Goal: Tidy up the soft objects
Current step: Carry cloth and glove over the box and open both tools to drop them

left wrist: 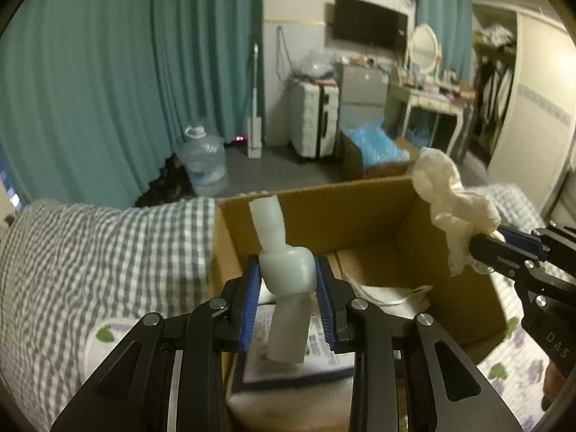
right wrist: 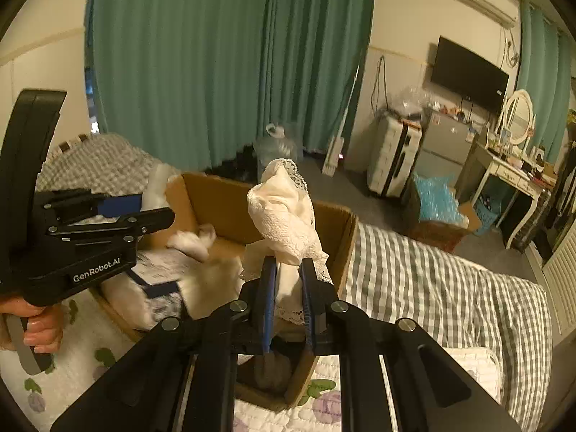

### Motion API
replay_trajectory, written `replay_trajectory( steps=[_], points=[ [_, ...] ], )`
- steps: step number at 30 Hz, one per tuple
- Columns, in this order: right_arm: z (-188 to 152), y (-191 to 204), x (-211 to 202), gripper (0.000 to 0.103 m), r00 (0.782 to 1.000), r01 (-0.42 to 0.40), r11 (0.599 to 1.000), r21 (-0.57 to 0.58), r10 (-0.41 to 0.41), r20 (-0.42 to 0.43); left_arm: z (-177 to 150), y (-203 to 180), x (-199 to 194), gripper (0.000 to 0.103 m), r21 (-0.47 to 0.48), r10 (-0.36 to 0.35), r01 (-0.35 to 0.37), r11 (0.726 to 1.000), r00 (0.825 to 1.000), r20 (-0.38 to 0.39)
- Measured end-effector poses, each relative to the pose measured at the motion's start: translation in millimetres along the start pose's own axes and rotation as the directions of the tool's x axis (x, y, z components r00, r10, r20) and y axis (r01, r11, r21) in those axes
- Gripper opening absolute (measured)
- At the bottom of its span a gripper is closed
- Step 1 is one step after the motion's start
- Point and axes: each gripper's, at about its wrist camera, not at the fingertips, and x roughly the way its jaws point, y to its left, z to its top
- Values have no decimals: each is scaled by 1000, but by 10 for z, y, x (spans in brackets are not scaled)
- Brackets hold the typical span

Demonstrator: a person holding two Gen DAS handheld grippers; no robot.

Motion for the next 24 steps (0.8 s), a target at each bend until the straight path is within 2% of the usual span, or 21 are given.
replay_trajectory(
  steps=[6, 12, 15, 17, 20, 21, 24],
  points=[
    [-36, 19, 304, 13, 995, 19, 999, -30, -22, -100, -59, -90, 342, 31, 15, 30, -29, 999, 994, -106],
    [-165, 29, 483, 13, 988, 31, 999, -43, -38, -152, -63, -86, 352, 35, 23, 63, -60, 998, 990, -129],
    [-181, 37, 470, 15, 987, 24, 999, -44, -31, -156, -57, -69, 353, 36, -3, 52, -53, 999, 989, -138],
    [-176, 42, 431, 20, 989, 19, 999, -50, -26, -147, -61, -51, 349, 36, -11, 51, -53, 999, 989, -142],
    [-144, 57, 348, 43, 993, 3, 998, -60, -11, -119, -39, -30, 335, 36, -18, 67, -70, 997, 987, -148],
    [-133, 61, 318, 54, 994, 1, 998, -64, -8, -110, -26, -22, 302, 36, -28, 59, -63, 998, 988, -146],
    [-91, 77, 169, 57, 998, 13, 997, -72, -18, -67, 22, -15, 190, 36, -36, 50, -55, 998, 991, -120]
  ],
)
